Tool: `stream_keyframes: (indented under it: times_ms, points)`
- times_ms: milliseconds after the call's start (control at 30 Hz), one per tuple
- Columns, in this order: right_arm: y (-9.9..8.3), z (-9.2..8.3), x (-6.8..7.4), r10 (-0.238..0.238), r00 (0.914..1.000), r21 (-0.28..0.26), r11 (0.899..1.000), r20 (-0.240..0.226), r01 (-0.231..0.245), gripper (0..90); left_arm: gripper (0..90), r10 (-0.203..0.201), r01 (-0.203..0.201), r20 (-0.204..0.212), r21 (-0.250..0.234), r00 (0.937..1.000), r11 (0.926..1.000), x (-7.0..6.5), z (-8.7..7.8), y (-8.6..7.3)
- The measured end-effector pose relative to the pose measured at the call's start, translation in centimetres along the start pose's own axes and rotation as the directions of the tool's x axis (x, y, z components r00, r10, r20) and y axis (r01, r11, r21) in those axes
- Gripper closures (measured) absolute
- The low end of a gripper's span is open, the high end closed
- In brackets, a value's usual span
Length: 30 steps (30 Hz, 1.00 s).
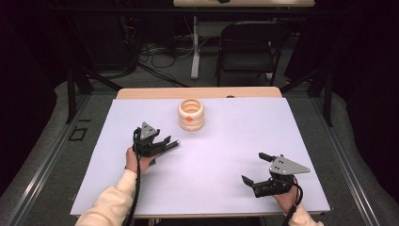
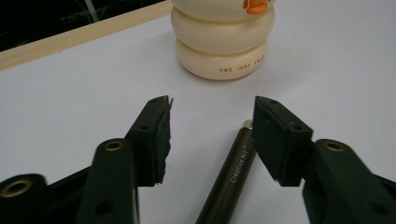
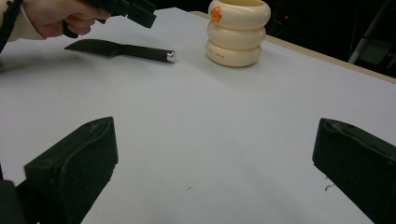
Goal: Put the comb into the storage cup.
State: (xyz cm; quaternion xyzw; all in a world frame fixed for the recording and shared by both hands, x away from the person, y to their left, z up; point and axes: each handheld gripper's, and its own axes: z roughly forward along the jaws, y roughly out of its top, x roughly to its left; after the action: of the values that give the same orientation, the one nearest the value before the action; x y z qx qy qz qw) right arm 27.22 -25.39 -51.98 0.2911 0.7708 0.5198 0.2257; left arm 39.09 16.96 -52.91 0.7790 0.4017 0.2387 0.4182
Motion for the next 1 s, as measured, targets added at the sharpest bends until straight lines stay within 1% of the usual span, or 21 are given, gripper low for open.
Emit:
stream_keyframes:
  times_ms: [33, 67, 233, 267, 300, 333, 367, 400, 500, 533, 567, 667, 733, 767, 900, 967, 1000]
  points:
    - [0.0, 0.0, 0.0, -0.001, 1.0000, -0.002, 1.000, -0.003, 0.001, 0.0, 49.9, 0.000, 0.000, 0.000, 0.000, 1.0000, 1.0000, 0.0, 0.0, 0.0]
    - [0.0, 0.1, 0.0, -0.002, 1.0000, 0.000, 1.000, -0.002, 0.002, 0.0, 52.6, -0.008, 0.008, 0.009, 0.009, 0.9999, 0.9999, 0.1, 0.3, 0.0]
    - [0.0, 0.0, -0.1, 0.000, 1.0000, -0.003, 1.000, -0.003, 0.000, 0.0, 64.4, -0.011, 0.010, 0.027, 0.032, 0.9996, 0.9994, 0.1, 1.0, 0.0]
    - [0.0, 0.0, -0.1, -0.001, 1.0000, -0.002, 1.000, -0.003, 0.001, 0.0, 64.4, -0.016, 0.015, 0.032, 0.034, 0.9994, 0.9993, 0.0, 1.2, 0.0]
    - [0.0, 0.0, -0.1, 0.001, 1.0000, -0.001, 1.000, -0.003, -0.001, 0.0, 69.3, -0.019, 0.018, 0.032, 0.038, 0.9993, 0.9991, 0.0, 1.3, 0.0]
    - [0.0, 0.0, 0.0, -0.001, 1.0000, -0.003, 1.000, -0.003, 0.001, 0.0, 71.9, -0.023, 0.021, 0.037, 0.050, 0.9991, 0.9985, 0.0, 1.5, 0.1]
    - [0.0, 0.0, 0.0, -0.001, 1.0000, -0.003, 1.000, -0.003, 0.001, 0.0, 74.3, -0.023, 0.021, 0.037, 0.050, 0.9991, 0.9985, 0.0, 1.5, 0.1]
    - [0.1, -0.1, 0.0, -0.002, 1.0000, -0.003, 1.000, -0.002, 0.002, 0.0, 76.8, -0.025, 0.023, 0.034, 0.063, 0.9991, 0.9978, 0.0, 1.7, 0.1]
    - [0.0, 0.0, 0.0, -0.001, 1.0000, -0.003, 1.000, -0.003, 0.001, 0.0, 81.8, -0.032, 0.030, 0.025, 0.081, 0.9992, 0.9963, 0.1, 2.2, 0.0]
    - [0.0, 0.0, 0.0, -0.001, 1.0000, -0.004, 1.000, -0.004, 0.001, 0.0, 83.2, -0.032, 0.030, 0.025, 0.081, 0.9992, 0.9963, 0.1, 2.2, 0.0]
    - [0.0, 0.0, 0.0, -0.002, 1.0000, -0.003, 1.000, -0.005, 0.002, 0.0, 84.8, -0.039, 0.036, 0.029, 0.093, 0.9988, 0.9950, 0.1, 2.5, 0.1]
    - [0.0, 0.1, -0.1, -0.002, 1.0000, 0.002, 1.000, -0.006, 0.002, 0.0, 87.9, -0.036, 0.031, 0.043, 0.109, 0.9985, 0.9935, 0.0, 3.0, 0.2]
    - [0.0, 0.1, 0.0, 0.000, 1.0000, 0.006, 1.000, -0.008, 0.000, 0.0, 89.5, -0.033, 0.028, 0.043, 0.112, 0.9985, 0.9933, 0.0, 3.1, 0.3]
    - [0.0, 0.1, 0.0, 0.001, 1.0000, 0.005, 1.000, -0.009, -0.001, 0.0, 89.6, -0.025, 0.019, 0.042, 0.121, 0.9988, 0.9924, -0.2, 3.5, 0.3]
    - [0.0, 0.1, -0.1, 0.000, 1.0000, 0.002, 1.000, -0.010, 0.000, 0.0, 89.7, -0.027, 0.020, 0.045, 0.150, 0.9986, 0.9885, -0.3, 4.2, 0.6]
    - [0.0, 0.1, 0.0, -0.002, 0.9999, 0.003, 1.000, -0.012, 0.002, 0.0, 89.8, -0.029, 0.023, 0.042, 0.152, 0.9987, 0.9882, -0.4, 4.5, 0.7]
    - [0.0, 0.1, 0.0, -0.001, 0.9999, 0.003, 1.000, -0.014, 0.001, 0.0, 89.8, -0.032, 0.023, 0.046, 0.173, 0.9984, 0.9847, -0.3, 4.9, 0.7]
